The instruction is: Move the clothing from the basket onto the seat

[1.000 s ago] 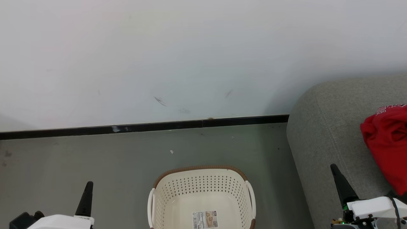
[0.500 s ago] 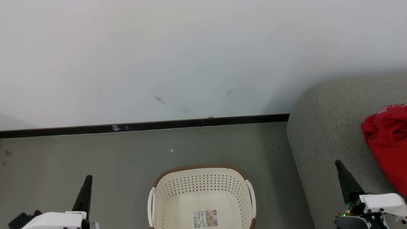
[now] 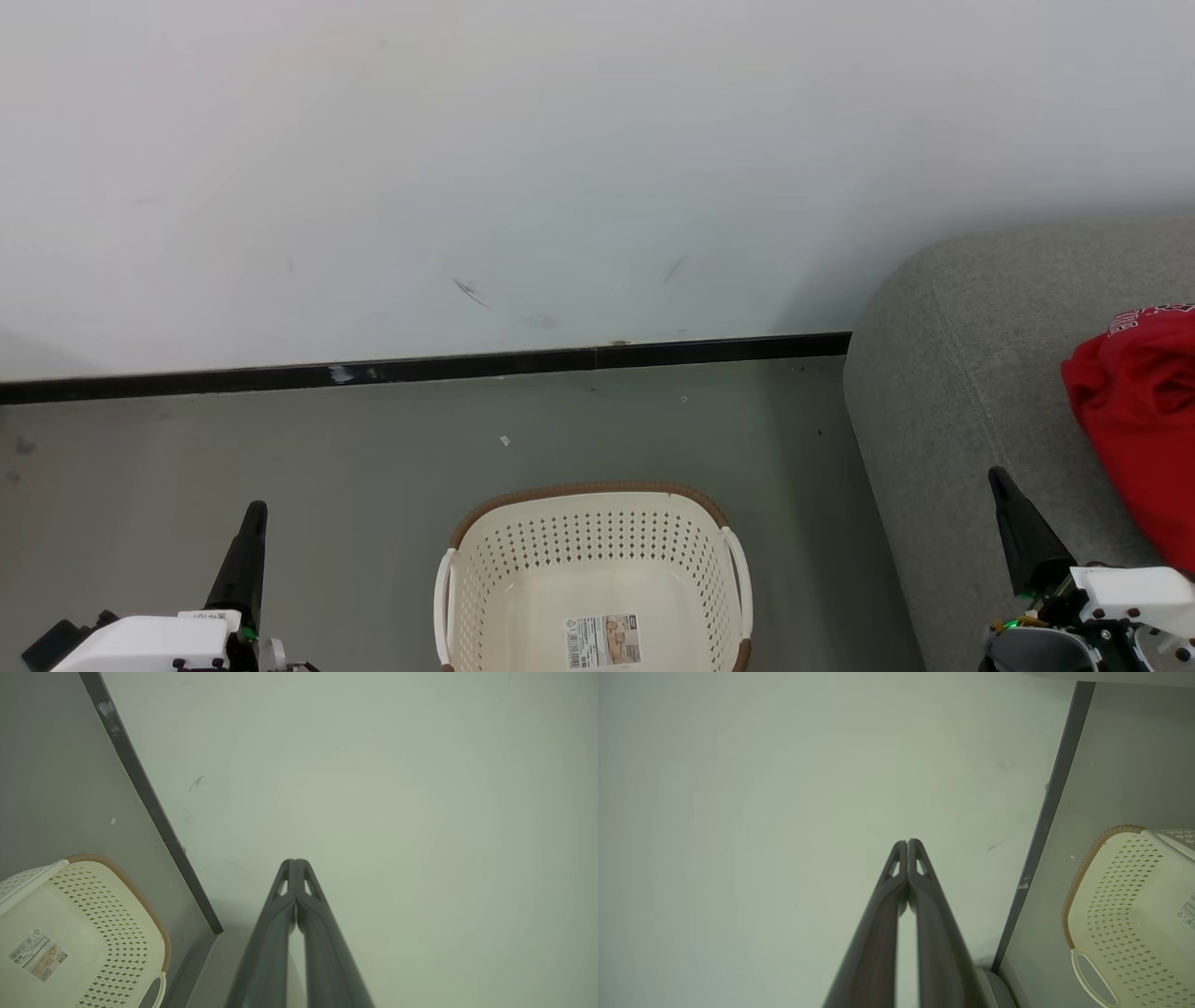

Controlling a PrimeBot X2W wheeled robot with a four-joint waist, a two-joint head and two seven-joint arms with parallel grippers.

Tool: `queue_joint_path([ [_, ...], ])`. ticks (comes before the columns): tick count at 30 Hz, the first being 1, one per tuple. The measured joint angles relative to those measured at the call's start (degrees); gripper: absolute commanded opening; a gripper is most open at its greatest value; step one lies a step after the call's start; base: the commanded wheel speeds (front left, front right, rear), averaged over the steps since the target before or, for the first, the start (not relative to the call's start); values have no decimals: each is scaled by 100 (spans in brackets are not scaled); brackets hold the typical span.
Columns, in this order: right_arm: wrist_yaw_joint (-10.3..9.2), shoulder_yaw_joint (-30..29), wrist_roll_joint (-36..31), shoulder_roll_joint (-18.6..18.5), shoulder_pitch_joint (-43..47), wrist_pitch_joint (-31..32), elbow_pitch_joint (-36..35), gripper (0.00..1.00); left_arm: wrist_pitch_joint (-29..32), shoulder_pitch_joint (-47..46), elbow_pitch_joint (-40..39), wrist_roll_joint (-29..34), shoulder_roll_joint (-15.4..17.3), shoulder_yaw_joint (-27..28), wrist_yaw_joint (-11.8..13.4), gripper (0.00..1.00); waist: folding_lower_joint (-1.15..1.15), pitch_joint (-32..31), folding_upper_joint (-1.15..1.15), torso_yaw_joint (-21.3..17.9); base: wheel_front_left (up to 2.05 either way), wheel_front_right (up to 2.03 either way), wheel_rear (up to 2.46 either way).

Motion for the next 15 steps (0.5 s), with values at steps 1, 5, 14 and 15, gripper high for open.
queue_joint_path([
  [1,0,0,-1,-1,-1,0,4,0,0,0,2,0,0,0,0,0,0,0,0,0,0,0,0],
  [5,0,0,0,-4,-15,0,25,0,0,0,10,0,0,0,0,0,0,0,0,0,0,0,0],
  [14,0,0,3,-11,-97,0,35,0,0,0,18,0,-2,1,0,0,-1,-1,0,-1,0,0,0],
  [15,0,0,3,-11,-97,0,35,0,0,0,18,0,-2,1,0,0,-1,0,0,-1,0,0,0],
])
